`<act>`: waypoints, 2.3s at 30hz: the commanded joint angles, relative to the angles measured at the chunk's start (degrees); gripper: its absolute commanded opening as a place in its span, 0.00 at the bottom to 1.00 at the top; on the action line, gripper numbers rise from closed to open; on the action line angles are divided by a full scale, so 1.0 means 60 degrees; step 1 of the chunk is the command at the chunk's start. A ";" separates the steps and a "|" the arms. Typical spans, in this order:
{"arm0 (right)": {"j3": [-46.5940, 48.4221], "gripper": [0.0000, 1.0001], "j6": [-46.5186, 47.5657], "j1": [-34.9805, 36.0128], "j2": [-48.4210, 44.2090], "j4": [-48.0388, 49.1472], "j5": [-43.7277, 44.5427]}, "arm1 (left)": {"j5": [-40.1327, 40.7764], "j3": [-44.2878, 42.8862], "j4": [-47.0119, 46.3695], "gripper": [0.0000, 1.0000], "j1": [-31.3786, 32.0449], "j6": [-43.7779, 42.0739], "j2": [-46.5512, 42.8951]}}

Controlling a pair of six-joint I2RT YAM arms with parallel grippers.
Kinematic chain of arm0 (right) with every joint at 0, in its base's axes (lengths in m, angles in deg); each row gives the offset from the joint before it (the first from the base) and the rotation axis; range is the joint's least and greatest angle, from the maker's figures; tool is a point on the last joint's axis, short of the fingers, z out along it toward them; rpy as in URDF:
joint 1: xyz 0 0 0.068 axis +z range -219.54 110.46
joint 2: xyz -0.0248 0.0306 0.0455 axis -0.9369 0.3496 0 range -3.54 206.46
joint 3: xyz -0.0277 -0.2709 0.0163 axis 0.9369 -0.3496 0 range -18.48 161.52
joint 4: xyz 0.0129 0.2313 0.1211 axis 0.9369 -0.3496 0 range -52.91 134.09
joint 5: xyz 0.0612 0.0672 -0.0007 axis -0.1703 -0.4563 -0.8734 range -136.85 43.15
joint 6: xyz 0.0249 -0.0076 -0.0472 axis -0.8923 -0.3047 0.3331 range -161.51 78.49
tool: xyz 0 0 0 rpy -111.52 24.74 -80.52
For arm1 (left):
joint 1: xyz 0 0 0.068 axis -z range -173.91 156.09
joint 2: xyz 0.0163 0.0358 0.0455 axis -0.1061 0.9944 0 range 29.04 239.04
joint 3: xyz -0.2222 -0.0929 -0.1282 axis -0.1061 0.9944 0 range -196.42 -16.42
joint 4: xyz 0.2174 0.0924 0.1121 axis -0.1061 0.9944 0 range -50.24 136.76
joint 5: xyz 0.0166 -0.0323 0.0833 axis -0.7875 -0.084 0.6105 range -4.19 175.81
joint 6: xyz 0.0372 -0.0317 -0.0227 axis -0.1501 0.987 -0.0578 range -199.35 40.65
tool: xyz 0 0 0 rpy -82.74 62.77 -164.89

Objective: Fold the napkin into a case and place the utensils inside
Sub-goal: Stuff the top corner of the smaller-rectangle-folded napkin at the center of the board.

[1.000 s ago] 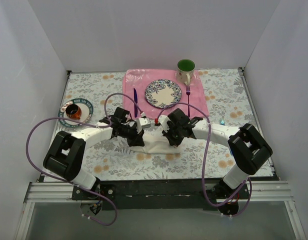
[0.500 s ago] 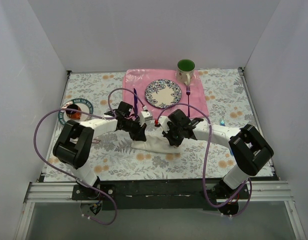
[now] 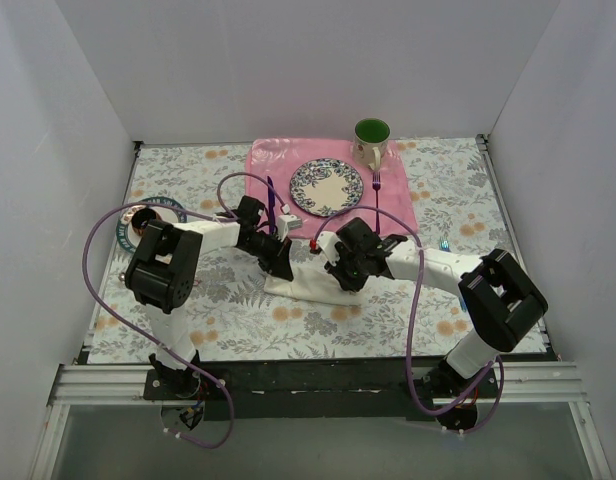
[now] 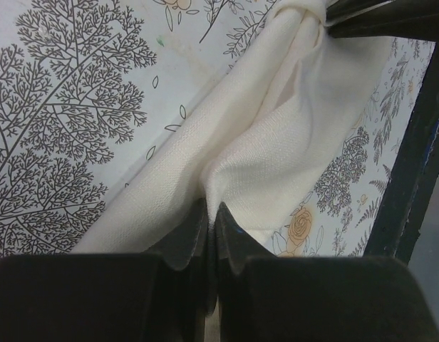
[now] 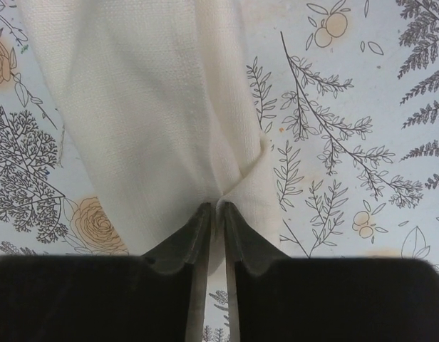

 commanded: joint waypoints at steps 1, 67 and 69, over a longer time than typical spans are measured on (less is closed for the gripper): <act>0.0599 0.25 -0.0031 -0.0044 -0.0283 -0.0757 0.0270 | 0.0919 0.0088 0.0383 0.00 0.0062 -0.0129 0.0448; -0.0131 0.26 -0.0529 0.0029 0.0888 0.0472 0.2379 | 0.0100 -0.0337 0.0443 0.29 -0.0844 0.2097 -0.0502; -0.0175 0.25 -0.0558 0.0029 0.0961 0.0473 0.2364 | -0.0266 -0.0395 0.0398 0.36 -0.1080 0.2126 -0.1204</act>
